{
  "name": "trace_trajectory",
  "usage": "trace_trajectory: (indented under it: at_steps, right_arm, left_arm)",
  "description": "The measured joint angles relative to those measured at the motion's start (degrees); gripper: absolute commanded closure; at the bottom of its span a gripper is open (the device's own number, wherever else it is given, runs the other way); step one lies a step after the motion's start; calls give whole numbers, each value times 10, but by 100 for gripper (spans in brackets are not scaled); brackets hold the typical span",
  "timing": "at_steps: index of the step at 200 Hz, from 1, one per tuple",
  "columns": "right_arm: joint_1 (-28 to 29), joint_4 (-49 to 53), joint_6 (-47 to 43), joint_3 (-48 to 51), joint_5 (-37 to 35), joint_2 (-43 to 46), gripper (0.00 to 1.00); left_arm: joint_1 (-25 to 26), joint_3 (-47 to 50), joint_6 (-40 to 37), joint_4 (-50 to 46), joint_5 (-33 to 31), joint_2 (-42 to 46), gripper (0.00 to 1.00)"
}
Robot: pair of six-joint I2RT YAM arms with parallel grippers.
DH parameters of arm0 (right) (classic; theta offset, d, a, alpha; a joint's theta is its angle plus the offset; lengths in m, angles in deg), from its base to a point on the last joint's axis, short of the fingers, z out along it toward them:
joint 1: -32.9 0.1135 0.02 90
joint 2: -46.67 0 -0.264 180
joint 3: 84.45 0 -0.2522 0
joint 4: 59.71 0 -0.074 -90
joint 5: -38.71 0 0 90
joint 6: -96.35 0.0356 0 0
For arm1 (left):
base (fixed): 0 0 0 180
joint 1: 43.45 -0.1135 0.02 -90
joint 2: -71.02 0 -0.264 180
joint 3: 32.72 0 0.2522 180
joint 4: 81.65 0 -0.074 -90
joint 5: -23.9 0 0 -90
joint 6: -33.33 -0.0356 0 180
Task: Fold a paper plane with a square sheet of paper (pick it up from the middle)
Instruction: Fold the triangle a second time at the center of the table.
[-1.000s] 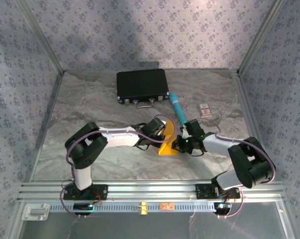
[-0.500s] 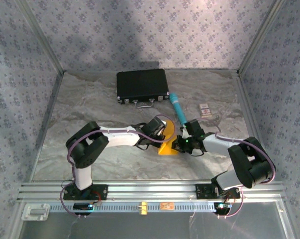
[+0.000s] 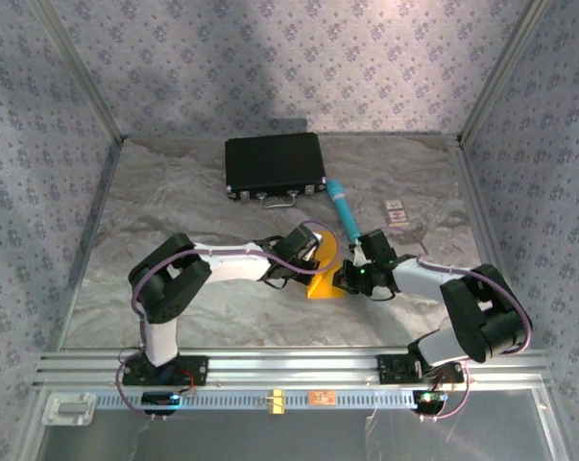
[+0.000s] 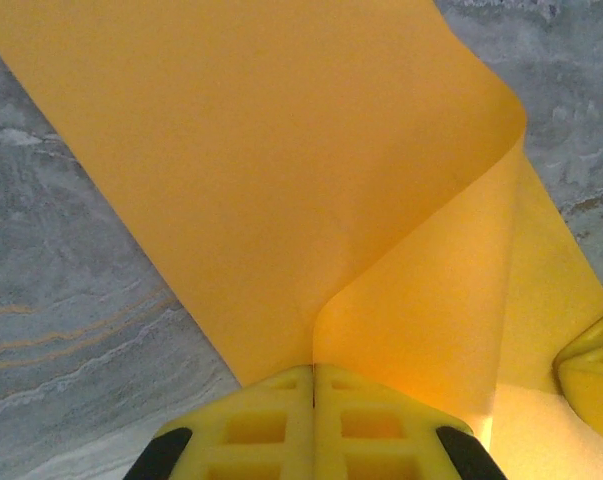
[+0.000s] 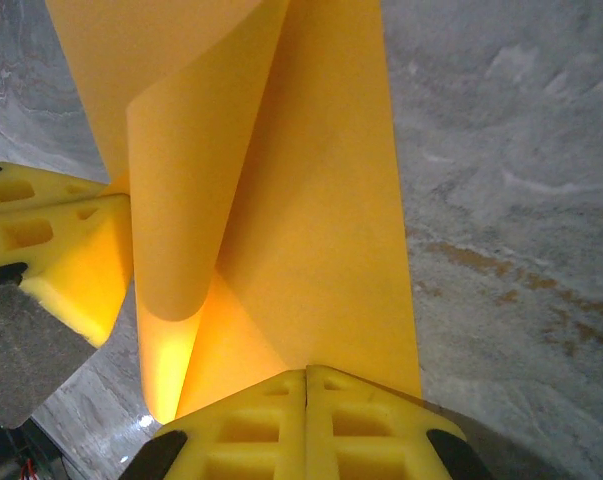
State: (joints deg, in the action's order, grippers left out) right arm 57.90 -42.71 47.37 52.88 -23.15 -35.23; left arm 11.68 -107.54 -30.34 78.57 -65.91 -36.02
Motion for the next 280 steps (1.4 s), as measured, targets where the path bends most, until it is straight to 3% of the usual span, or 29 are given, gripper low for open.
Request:
trace_trajectory:
  at_steps: [280]
  right_arm:
    - [-10, 4, -17, 0, 12, -3, 99]
  left_arm:
    - [0, -12, -10, 0, 0, -7, 98]
